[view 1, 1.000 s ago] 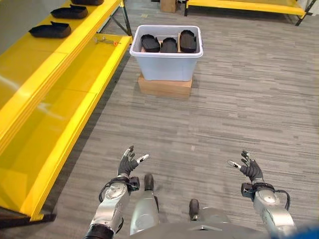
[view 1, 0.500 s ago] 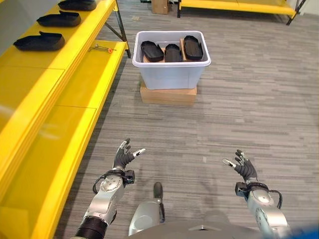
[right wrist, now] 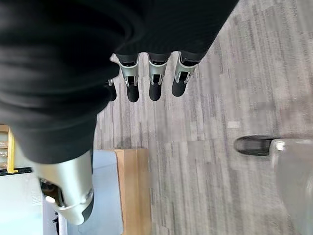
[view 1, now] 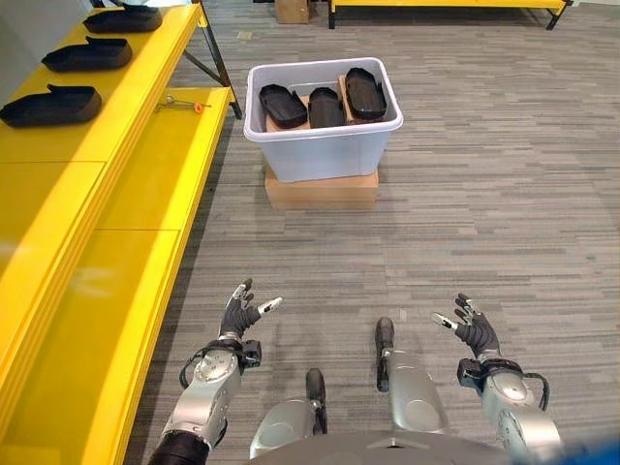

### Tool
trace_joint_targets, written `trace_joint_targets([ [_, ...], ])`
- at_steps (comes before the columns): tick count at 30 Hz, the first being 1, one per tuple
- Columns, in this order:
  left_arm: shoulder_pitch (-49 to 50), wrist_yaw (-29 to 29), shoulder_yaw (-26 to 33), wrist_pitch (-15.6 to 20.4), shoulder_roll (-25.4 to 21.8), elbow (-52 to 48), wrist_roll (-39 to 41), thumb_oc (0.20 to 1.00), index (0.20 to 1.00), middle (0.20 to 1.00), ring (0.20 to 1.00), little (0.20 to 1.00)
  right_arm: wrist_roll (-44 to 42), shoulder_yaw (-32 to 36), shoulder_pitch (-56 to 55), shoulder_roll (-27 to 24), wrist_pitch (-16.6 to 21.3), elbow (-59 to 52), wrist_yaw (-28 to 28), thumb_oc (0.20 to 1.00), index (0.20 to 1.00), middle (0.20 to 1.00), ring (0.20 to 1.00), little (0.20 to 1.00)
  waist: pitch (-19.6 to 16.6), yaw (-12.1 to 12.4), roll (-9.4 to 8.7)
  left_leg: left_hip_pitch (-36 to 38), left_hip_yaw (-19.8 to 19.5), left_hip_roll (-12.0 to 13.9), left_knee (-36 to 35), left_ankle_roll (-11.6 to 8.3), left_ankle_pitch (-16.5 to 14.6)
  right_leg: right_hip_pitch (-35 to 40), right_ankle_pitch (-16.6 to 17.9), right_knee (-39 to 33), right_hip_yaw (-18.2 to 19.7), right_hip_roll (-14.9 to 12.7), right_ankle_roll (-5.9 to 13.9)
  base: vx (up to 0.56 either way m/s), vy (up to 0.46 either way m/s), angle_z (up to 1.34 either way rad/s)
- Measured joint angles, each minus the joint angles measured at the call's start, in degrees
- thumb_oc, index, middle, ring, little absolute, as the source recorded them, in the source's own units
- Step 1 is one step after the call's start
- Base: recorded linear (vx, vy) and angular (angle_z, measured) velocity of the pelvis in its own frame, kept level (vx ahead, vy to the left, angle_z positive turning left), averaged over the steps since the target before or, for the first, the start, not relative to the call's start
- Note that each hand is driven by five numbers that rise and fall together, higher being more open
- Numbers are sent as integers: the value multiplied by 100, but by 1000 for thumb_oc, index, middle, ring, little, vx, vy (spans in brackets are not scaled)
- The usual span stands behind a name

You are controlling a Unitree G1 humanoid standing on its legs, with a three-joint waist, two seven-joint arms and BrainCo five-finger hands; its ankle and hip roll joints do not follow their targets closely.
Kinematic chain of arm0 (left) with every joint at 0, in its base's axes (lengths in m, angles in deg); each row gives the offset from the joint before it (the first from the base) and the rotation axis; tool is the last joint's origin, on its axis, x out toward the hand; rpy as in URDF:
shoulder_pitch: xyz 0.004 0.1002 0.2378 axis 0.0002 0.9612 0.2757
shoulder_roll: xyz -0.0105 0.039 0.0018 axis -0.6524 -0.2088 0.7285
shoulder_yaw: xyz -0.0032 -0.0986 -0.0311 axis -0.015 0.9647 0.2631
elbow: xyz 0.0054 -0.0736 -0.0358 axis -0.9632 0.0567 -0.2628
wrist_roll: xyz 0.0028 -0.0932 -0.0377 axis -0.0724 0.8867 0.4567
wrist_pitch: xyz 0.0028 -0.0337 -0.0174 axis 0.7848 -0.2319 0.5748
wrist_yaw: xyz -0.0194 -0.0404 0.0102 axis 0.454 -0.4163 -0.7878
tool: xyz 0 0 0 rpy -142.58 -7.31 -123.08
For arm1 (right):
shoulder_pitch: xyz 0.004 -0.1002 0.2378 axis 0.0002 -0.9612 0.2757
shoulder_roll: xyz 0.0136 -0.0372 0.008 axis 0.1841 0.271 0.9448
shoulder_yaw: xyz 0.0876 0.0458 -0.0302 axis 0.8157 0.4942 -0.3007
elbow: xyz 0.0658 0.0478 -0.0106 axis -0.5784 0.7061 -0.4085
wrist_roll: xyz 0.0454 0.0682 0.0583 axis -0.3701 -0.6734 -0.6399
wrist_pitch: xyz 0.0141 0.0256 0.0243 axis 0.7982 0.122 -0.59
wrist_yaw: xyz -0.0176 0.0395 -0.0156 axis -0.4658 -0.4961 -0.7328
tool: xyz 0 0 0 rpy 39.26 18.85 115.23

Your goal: Move parts from the plastic box to the shelf.

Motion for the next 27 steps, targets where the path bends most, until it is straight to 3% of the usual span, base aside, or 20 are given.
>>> trace_joint_targets([
  [1, 31, 2, -28, -3, 41, 3, 1, 1000, 1000, 1000, 1000, 1000, 1, 13, -3, -32, -1, 115, 3, 1000, 1000, 1000, 1000, 1000, -64, -24, 39, 109, -170, 127, -34, -149, -91, 52, 219, 94, 5, 122, -6, 195, -80, 51],
  [3, 73, 1, -47, 3, 177, -25, 5, 1000, 1000, 1000, 1000, 1000, 1, 17, -25, -178, -4, 156, 9, 1000, 1000, 1000, 1000, 1000, -201, -16, 204, 208, -249, 374, -59, -268, -108, 130, 254, 40, -45, 425, -49, 350, -169, 30],
  [4, 81, 0, -50, 2, 240, -26, 7, 1000, 1000, 1000, 1000, 1000, 0, 10, 59, -307, -1, 136, 1, 1000, 1000, 1000, 1000, 1000, -260, 2, 323, 239, -237, 530, 3, -378, -193, 225, 307, -66, -166, 577, -148, 297, -164, 2],
  [5, 70, 0, -49, 2, 249, -28, 10, 1000, 1000, 1000, 1000, 1000, -1, 14, 113, -367, -1, 137, 3, 1000, 1000, 1000, 1000, 1000, -266, 1, 351, 304, -256, 640, -27, -392, -235, 302, 297, -80, -207, 675, -237, 377, -235, 16],
  [6, 37, 8, -51, 3, 274, -19, 13, 1000, 1000, 1000, 1000, 1000, -3, 49, 98, -456, 11, 142, 22, 1000, 1000, 1000, 1000, 1000, -336, -104, 408, 306, -397, 845, 53, -603, -376, 447, 238, -160, -369, 847, -402, 158, -115, 30],
  [7, 26, 21, -46, 4, 289, -21, 19, 1000, 1000, 1000, 1000, 1000, -7, 90, 84, -464, 11, 144, 36, 1000, 1000, 1000, 1000, 1000, -372, -118, 418, 297, -420, 914, 145, -631, -377, 535, 216, -192, -448, 912, -503, 307, -238, 51],
  [8, -133, 37, -42, 19, 280, 2, 34, 1000, 1000, 1000, 1000, 1000, -15, 140, 99, -458, 16, 192, 41, 1000, 1000, 1000, 1000, 1000, -332, -172, 303, 82, -433, 937, 735, -813, -450, 662, 202, -328, -486, 946, -595, 129, -122, 30],
  [9, -147, 49, -44, 22, 288, 4, 66, 1000, 1000, 1000, 1000, 1000, -21, 143, 169, -461, 16, 203, 47, 1000, 1000, 1000, 1000, 1000, -322, -106, 264, -50, -431, 930, 1049, -810, -424, 718, 172, -383, -491, 967, -615, 204, -192, 19],
  [10, -291, 56, -44, 41, 291, 14, 140, 1000, 1000, 1000, 1000, 1000, -105, 161, 143, -448, 15, 252, 52, 1000, 1000, 1000, 1000, 1000, -285, -93, 129, -628, -528, 870, 2181, -973, -428, 824, 224, -450, -535, 926, -641, 187, -210, -8],
  [11, -284, 56, -54, 52, 325, 67, 153, 1000, 1000, 1000, 1000, 1000, -127, 167, 110, -451, 25, 204, 51, 1000, 1000, 1000, 1000, 1000, -312, 24, 66, -987, -602, 825, 2970, -1228, -230, 866, 336, -450, -553, 909, -872, 193, -207, -13],
  [13, -275, 46, -61, 70, 403, 123, 265, 1000, 1000, 1000, 1000, 1000, -129, 182, 49, -484, 70, 154, 66, 1000, 1000, 1000, 1000, 1000, -265, 75, 66, -1410, -703, 822, 3765, -1340, 147, 945, 238, -383, -577, 953, -992, 187, -109, -2],
  [14, -259, 46, -69, 69, 410, 147, 264, 1000, 1000, 1000, 1000, 1000, -130, 168, 34, -472, 61, 178, 92, 1000, 1000, 1000, 1000, 1000, -166, 132, 11, -1585, -620, 772, 4152, -1236, 192, 1068, 205, -390, -577, 920, -1107, 279, -38, 9],
  [16, -192, 49, -60, 66, 399, 150, 260, 1000, 1000, 1000, 1000, 1000, -131, 157, 31, -448, 62, 174, 148, 1000, 1000, 1000, 1000, 1000, -109, 201, -54, -1806, -350, 674, 3845, -1048, 81, 1100, 130, -426, -535, 895, -1127, 344, 43, 4],
  [19, -192, 59, -6, 43, 392, 202, 259, 1000, 1000, 1000, 1000, 1000, -127, 148, 156, -356, 56, 272, 204, 1000, 1000, 1000, 1000, 1000, -70, 325, -21, -1714, -221, 631, 1769, -895, 156, 1187, 86, -623, -420, 896, -1134, 509, 188, -14],
  [20, -193, 63, 2, 30, 410, 251, 256, 1000, 1000, 1000, 1000, 1000, -115, 122, 158, -329, 63, 301, 220, 1000, 1000, 1000, 1000, 1000, -59, 391, -43, -1543, -285, 851, 684, -948, 351, 1252, 67, -704, -320, 972, -961, 421, 195, -35],
  [21, -198, 69, 4, 15, 398, 280, 253, 1000, 1000, 1000, 1000, 1000, -115, 98, 184, -306, 66, 354, 222, 1000, 1000, 1000, 1000, 1000, -52, 447, 53, -1400, -240, 1057, 100, -964, 494, 1342, 56, -748, -303, 1039, -976, 265, 116, -35],
  [23, -257, 69, -13, -16, 436, 423, 251, 1000, 1000, 1000, 1000, 1000, -114, 99, 241, -317, 63, 416, 245, 1000, 1000, 1000, 1000, 1000, 18, 426, 177, -1323, -154, 1393, -253, -1024, 709, 1597, 56, -840, -293, 1097, -976, 339, 164, -19],
  [24, -244, 68, -18, -17, 442, 422, 253, 1000, 1000, 1000, 1000, 1000, -113, 99, 227, -317, 57, 397, 239, 1000, 1000, 1000, 1000, 1000, 29, 422, 196, -1274, -132, 1429, -193, -1022, 716, 1622, 41, -851, -260, 1080, -948, 407, 203, -39],
  [26, -198, 72, -24, -24, 450, 407, 252, 1000, 1000, 1000, 1000, 1000, -108, 46, 79, -348, 59, 349, 212, 1000, 1000, 1000, 1000, 1000, -94, 453, 326, -1135, -185, 1339, 124, -971, 617, 1676, -39, -803, -25, 962, -786, 376, 196, -51],
  [27, -191, 68, -30, -11, 472, 360, 252, 1000, 1000, 1000, 1000, 1000, -107, 24, 35, -412, 60, 262, 173, 1000, 1000, 1000, 1000, 1000, -172, 444, 475, -1059, -268, 1270, 19, -845, 707, 1702, -57, -869, 2, 929, -663, 235, 134, -23],
])
